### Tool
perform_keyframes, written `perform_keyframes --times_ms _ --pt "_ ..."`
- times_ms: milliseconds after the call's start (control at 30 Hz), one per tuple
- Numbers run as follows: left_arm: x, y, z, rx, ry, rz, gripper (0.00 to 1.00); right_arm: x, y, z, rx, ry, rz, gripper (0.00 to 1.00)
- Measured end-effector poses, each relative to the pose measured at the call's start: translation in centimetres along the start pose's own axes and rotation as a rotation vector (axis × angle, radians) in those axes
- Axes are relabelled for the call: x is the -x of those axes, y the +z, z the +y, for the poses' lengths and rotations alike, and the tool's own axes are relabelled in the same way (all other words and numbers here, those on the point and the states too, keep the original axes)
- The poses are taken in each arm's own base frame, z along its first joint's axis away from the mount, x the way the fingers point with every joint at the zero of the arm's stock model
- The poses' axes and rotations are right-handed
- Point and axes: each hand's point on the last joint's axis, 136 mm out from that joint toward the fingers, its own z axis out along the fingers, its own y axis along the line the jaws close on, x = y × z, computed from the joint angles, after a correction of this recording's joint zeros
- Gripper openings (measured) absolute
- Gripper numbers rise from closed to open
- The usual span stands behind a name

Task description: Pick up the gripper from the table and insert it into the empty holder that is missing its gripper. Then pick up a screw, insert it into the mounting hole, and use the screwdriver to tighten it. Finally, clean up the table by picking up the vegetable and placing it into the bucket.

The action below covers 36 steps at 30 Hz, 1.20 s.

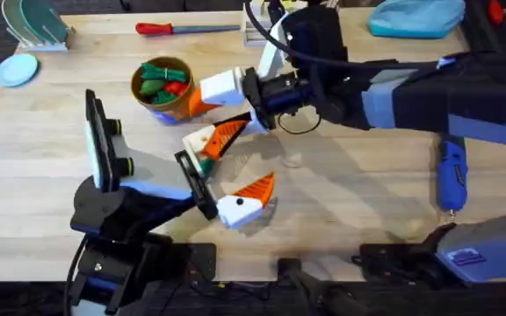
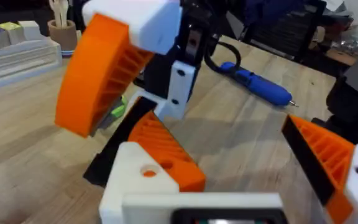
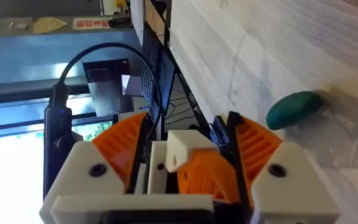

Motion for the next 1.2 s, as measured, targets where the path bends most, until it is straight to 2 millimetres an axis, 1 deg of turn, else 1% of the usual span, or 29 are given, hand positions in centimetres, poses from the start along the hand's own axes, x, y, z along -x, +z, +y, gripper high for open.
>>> perform_keyframes --times_ms 133,200,300,333,567,633,733,833,933,1100,1200 --pt "0.0 0.0 0.0 -0.003 0.0 0.001 0.991 -0.1 -0.1 -0.4 -0.012 0.001 0.005 0.754" --pt "0.0 0.0 0.0 -0.003 -0.001 0.001 0.991 -0.2 -0.2 -0.8 -0.024 0.003 0.01 0.795" --pt "0.0 0.0 -0.1 -0.003 0.0 0.001 0.991 -0.2 -0.9 -1.4 -0.033 -0.012 0.018 0.906" --pt "0.0 0.0 -0.1 -0.003 0.0 0.001 0.991 -0.1 -1.2 -1.6 -0.032 -0.019 0.019 0.921" --pt "0.0 0.0 -0.1 -0.003 -0.001 0.001 0.991 0.8 -4.0 -1.8 0.021 -0.064 0.036 0.931" --pt "0.0 0.0 -0.1 -0.003 0.0 0.001 0.991 0.4 -4.4 -1.8 0.041 -0.074 0.063 0.931" --pt "0.0 0.0 -0.1 -0.003 -0.001 0.001 0.991 -0.8 -4.6 -2.0 0.059 -0.074 0.117 0.931" --pt "0.0 0.0 -0.1 -0.003 0.0 0.001 0.991 -1.7 -4.7 -2.1 0.068 -0.078 0.151 0.889" --pt "0.0 0.0 -0.1 -0.003 -0.001 0.001 0.991 -2.2 -4.7 -2.1 0.076 -0.088 0.168 0.813" --pt "0.0 0.0 -0.1 -0.003 0.0 0.001 0.991 -2.3 -4.8 -2.1 0.083 -0.109 0.173 0.648" --pt "0.0 0.0 -0.1 -0.003 0.0 0.001 0.991 -2.3 -4.8 -2.1 0.083 -0.116 0.172 0.472"
